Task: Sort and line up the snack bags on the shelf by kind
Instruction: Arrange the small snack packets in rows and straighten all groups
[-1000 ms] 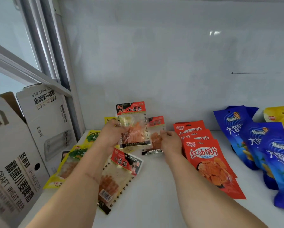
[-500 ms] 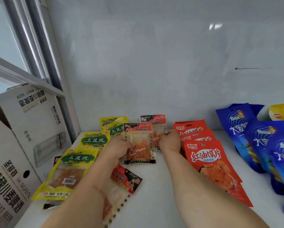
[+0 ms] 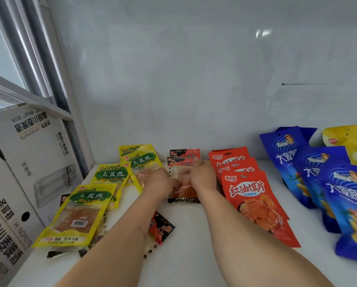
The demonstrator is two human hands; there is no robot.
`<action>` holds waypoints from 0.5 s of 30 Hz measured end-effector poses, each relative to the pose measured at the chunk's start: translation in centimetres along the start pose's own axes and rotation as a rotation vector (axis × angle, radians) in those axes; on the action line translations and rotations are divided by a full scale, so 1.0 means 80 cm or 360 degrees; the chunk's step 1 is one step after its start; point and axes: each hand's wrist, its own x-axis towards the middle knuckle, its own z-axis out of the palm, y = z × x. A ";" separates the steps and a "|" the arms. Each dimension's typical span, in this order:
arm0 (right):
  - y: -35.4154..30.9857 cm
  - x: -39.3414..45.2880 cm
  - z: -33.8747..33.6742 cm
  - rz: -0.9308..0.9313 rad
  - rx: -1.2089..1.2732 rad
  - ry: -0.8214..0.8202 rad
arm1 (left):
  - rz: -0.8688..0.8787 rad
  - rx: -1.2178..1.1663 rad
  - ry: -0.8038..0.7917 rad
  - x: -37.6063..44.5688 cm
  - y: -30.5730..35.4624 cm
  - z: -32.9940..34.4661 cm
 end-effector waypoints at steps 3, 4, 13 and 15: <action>-0.001 -0.006 0.001 -0.0053 -0.0084 -0.0022 | 0.0050 0.0212 0.0074 -0.007 0.007 -0.003; 0.000 -0.007 0.002 -0.0081 -0.0175 -0.0032 | 0.0063 0.0256 0.0090 -0.008 0.008 -0.004; -0.006 -0.051 -0.007 -0.0547 -0.0792 -0.0098 | 0.0226 0.0713 0.0449 -0.042 -0.003 -0.038; -0.005 -0.066 -0.001 -0.0686 -0.0826 -0.0094 | 0.0279 0.0853 0.0535 -0.056 -0.015 -0.052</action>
